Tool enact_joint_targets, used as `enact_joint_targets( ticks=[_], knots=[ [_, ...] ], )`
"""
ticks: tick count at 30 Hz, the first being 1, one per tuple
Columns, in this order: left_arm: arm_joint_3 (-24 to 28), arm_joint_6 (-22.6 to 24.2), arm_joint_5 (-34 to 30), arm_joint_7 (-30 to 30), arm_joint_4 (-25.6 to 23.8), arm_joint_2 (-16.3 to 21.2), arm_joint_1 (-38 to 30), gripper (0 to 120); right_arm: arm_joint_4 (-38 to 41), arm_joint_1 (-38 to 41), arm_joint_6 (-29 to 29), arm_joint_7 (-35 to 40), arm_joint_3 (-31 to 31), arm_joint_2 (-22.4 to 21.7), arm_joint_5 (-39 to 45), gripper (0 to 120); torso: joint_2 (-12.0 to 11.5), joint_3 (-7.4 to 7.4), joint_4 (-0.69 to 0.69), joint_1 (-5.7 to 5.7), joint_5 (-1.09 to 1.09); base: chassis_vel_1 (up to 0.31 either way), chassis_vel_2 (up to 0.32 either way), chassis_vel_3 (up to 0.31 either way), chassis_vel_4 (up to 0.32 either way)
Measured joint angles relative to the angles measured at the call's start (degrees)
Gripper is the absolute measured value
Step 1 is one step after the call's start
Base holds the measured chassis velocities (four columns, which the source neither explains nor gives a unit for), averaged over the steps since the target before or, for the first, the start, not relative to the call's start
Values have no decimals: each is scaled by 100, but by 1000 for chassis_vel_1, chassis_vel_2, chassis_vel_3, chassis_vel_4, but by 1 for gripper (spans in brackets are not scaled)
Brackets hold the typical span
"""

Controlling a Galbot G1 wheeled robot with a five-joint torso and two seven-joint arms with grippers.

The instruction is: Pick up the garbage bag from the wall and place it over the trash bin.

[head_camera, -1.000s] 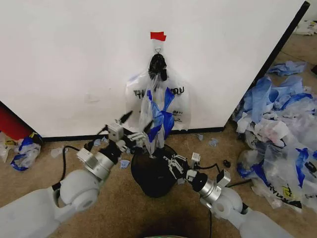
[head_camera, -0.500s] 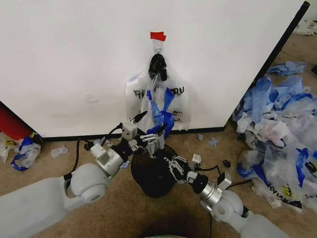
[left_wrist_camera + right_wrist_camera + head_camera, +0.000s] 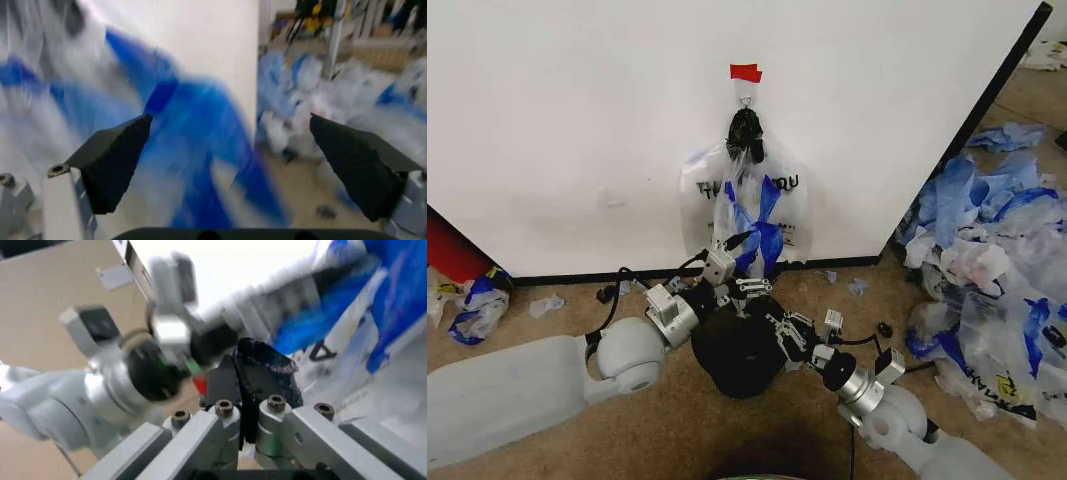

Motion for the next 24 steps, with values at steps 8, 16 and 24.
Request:
enact_joint_targets(
  ticks=[8,16,24],
  knots=[
    [205,-3,3,-11,248,22,-382,91,3,-23,34,-29,39,-64,7,0,0,0,-1,0,-1,0,0,0,0],
    [290,46,71,-80,382,-28,-452,89,-16,-13,60,-45,20,-91,31,0,0,0,-1,0,-1,0,0,0,0],
    [450,96,78,-194,480,-53,-567,67,-79,25,95,-48,-4,-116,69,0,0,0,0,0,-1,0,0,0,0]
  ],
)
